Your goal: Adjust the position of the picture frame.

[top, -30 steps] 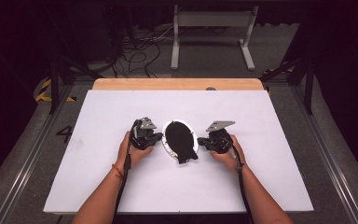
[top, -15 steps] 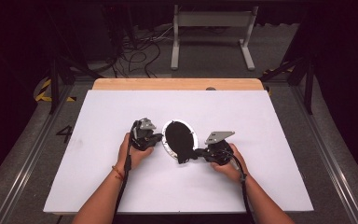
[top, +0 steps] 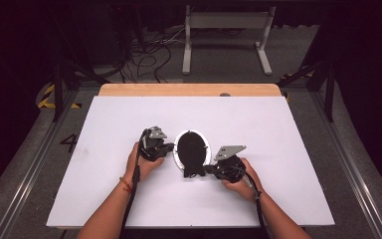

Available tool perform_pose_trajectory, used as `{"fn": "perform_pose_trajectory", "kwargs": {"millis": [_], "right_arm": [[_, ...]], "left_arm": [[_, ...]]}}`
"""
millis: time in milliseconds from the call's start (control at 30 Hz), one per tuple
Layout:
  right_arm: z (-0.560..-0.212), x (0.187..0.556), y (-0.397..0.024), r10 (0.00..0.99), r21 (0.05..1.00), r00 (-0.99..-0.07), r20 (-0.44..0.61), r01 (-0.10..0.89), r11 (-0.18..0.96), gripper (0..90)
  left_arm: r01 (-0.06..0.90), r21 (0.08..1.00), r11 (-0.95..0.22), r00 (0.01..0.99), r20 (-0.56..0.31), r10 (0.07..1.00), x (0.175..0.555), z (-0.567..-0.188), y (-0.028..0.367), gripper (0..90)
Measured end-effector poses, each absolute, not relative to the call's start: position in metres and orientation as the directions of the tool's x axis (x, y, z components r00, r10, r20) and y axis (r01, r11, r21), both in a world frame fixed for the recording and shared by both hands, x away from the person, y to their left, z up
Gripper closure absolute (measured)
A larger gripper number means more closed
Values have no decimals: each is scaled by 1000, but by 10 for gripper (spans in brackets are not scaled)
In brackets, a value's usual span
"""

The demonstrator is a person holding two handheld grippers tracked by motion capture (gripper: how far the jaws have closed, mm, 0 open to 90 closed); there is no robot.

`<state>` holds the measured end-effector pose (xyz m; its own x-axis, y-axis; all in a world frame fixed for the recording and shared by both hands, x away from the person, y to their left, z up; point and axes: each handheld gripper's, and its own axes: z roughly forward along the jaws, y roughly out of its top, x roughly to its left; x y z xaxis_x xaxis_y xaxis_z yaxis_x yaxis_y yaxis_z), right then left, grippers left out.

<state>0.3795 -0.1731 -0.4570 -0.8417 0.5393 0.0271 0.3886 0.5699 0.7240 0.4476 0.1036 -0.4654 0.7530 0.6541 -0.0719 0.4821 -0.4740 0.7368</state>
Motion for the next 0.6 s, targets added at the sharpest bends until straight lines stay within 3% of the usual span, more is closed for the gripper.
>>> {"fn": "perform_pose_trajectory", "kwargs": {"millis": [233, 267, 300, 600], "right_arm": [[-457, 376, -175, 527, 724, -849, 29, 381, 575, 900], [-457, 376, -176, 523, 724, -852, 34, 381, 575, 900], [-457, 376, -177, 520, 722, -853, 36, 382, 576, 900], [-455, 375, -183, 513, 715, -858, 32, 379, 588, 897]], "left_arm": [[474, 739, -478, 768, -81, 635, 445, -466, 99, 900], [538, 719, -440, 738, -150, 658, 439, -466, 95, 900], [468, 740, -484, 769, -71, 635, 444, -465, 97, 900], [448, 739, -504, 782, -50, 621, 439, -465, 90, 900]]}}
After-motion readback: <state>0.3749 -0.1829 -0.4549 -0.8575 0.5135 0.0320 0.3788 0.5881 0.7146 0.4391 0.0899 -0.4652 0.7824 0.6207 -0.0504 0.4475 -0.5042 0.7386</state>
